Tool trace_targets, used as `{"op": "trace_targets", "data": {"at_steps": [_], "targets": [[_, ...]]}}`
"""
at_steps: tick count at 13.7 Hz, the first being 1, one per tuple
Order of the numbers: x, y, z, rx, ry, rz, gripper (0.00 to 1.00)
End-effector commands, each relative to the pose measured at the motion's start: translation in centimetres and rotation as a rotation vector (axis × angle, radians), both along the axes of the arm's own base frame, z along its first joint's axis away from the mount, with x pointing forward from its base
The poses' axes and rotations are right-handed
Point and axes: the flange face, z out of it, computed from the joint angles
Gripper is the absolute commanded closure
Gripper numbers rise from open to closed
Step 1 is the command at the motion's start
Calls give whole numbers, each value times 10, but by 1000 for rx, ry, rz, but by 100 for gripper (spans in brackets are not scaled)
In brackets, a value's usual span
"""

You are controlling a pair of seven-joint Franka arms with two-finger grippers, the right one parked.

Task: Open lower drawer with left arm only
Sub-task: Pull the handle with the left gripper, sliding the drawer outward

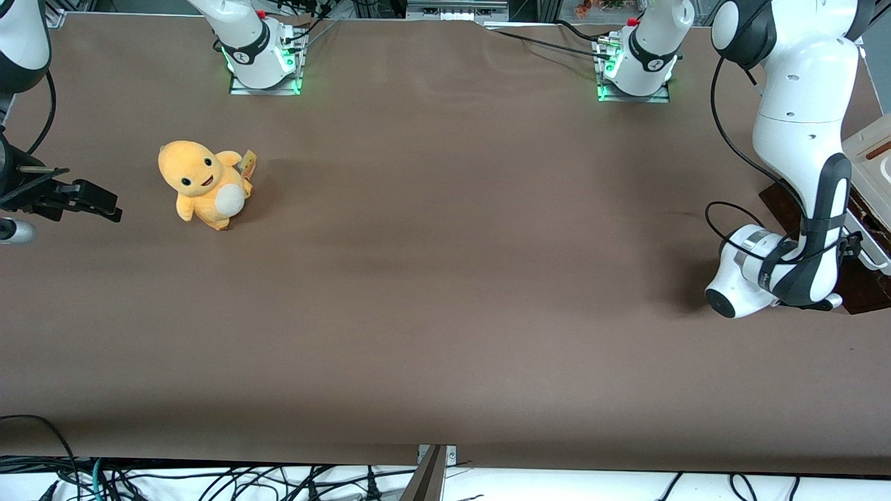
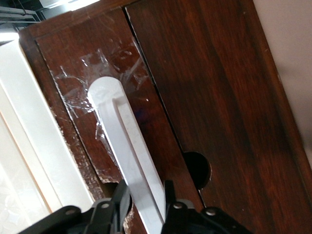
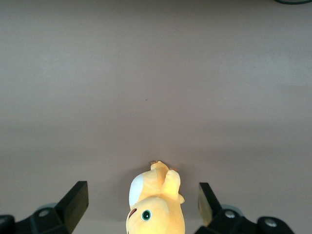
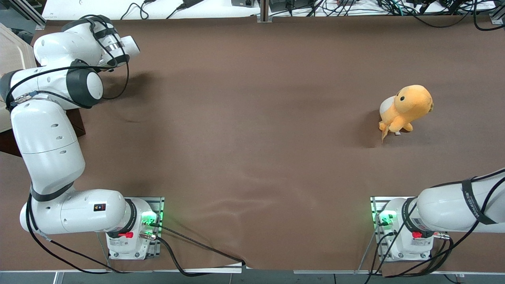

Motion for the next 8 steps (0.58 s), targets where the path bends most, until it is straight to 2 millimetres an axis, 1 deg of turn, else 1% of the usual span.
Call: {"op": "trace_targets", "data": {"at_steps": [1, 2, 3, 6, 8], "targets": [[8, 7, -2, 13, 4, -19, 70], [8, 7, -3, 13, 6, -19, 71], [8, 7, -3, 14, 7, -20, 76], [9, 5, -4, 12, 9, -22, 84], [9, 3, -4, 12, 7, -25, 85]]}}
